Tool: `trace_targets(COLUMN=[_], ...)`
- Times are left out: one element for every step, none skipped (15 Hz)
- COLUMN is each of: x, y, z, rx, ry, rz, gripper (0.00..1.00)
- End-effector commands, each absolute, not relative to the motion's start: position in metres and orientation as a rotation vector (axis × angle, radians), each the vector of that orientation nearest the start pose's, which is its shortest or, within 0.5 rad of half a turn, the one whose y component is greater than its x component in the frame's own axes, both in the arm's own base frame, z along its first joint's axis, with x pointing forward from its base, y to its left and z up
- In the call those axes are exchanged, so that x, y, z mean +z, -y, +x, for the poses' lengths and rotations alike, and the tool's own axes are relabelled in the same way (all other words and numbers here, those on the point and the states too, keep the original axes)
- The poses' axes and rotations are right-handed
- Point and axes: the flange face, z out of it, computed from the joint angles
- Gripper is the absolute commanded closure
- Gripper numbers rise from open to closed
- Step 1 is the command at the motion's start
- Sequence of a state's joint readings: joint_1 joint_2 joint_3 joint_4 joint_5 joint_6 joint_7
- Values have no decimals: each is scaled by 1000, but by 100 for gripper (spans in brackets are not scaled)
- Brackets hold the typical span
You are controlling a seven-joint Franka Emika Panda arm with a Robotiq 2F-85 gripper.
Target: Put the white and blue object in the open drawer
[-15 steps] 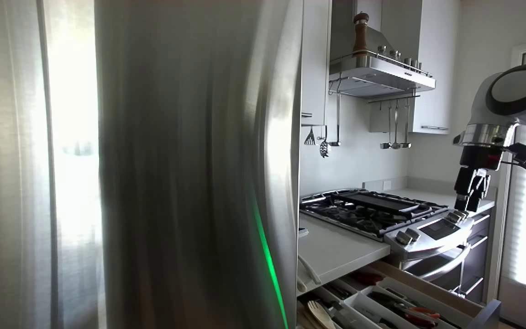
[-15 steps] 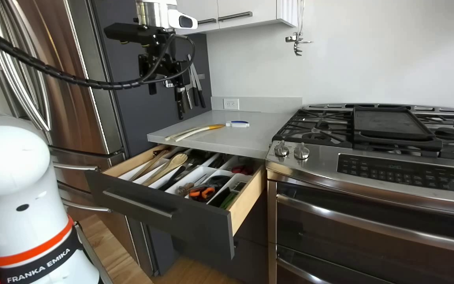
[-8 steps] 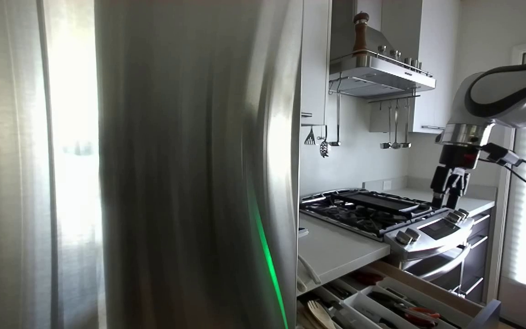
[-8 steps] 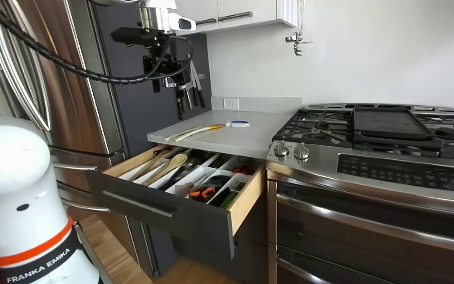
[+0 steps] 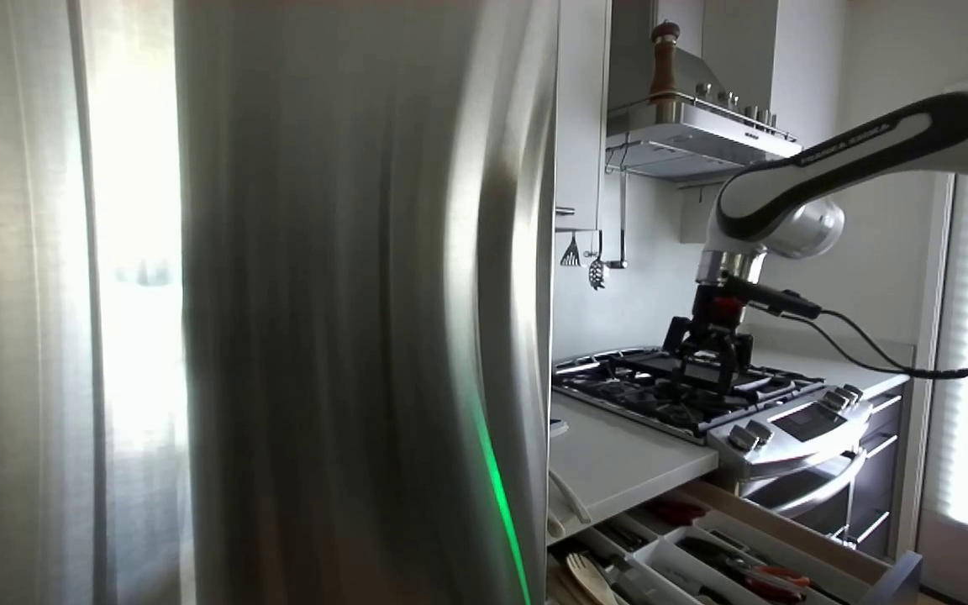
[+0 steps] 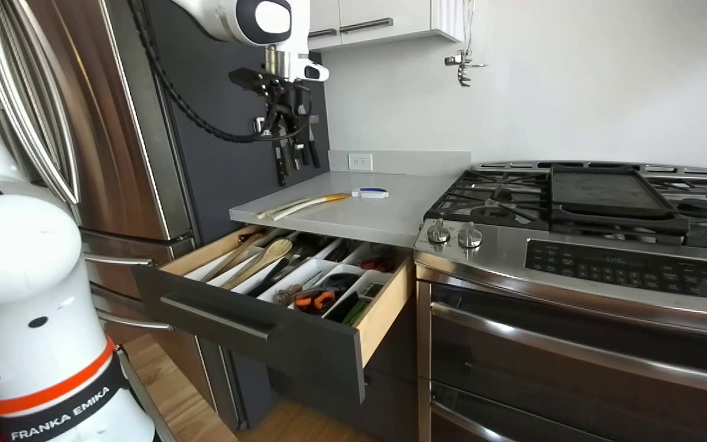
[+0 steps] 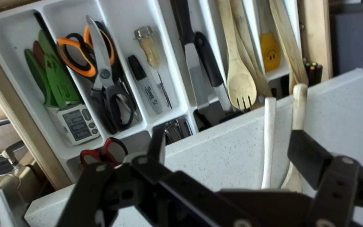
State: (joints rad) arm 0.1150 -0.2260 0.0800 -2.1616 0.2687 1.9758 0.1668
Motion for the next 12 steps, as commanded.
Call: trace_targets(x=[478,473,467,460,454,446,439,435,443,437,434,433], y=[-115,-115,-116,-117,-118,-119,-120,-122,-117,-118,-120,-121], z=[550,565,578,592,603,613,620,627,609,616,621,623], rx=[24,17,16,3,-3,-7,-4,11,0,12,19,21], ry=[-362,-427,-495,-575,-651,-731,-807,-885,-756,-808,-834,-847], rz=[-2799,-2769,-2743,-2733,-2722,-2726,-2729,-2704,-2723,-2713,-2707,-2702], gripper=[0,0,0,0,0,0,0,0,0,0,0,0])
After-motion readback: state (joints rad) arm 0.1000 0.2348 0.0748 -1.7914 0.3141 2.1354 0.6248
